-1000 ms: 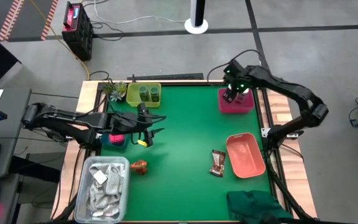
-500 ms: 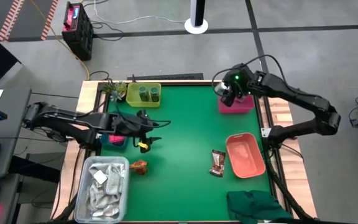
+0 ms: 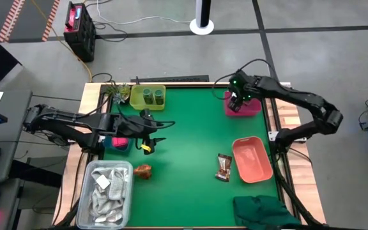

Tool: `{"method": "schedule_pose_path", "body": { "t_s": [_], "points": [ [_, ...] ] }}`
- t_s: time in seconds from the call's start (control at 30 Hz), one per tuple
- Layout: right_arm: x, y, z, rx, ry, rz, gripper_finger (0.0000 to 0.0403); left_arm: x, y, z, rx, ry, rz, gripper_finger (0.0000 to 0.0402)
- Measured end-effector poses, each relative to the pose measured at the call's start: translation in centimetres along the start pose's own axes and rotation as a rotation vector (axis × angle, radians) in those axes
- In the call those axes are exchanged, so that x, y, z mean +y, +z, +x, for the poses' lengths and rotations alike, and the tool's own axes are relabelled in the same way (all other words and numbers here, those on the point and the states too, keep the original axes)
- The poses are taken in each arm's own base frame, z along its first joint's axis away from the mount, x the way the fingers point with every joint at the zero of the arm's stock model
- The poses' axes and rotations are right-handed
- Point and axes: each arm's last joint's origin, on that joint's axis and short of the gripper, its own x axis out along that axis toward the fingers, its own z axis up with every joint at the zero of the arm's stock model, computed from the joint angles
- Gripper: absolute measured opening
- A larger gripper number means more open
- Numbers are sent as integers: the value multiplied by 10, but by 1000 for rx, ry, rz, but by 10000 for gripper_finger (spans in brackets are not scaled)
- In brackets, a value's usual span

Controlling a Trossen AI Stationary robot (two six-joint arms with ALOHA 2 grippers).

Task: Sort spices by type
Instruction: Adjust the white seasoning bottle into the red bin

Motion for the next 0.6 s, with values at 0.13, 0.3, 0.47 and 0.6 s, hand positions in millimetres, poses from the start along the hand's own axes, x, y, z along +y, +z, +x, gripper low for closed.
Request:
{"method": "schedule_pose_path", "body": {
  "t_s": [0.13,0.3,0.47,0.6],
  "points": [
    [-1,-2,16,60,14,3,251,0,-5,0,46,3,-5,273],
    [-1,-2,29,107,57,17,256,-1,-8,-1,80,0,-11,273],
    [1,-3,35,145,62,11,259,-5,-8,-2,79,-14,-8,273],
    [2,-5,34,164,68,-5,260,-8,-9,-3,78,-24,-3,273]
  ]
}}
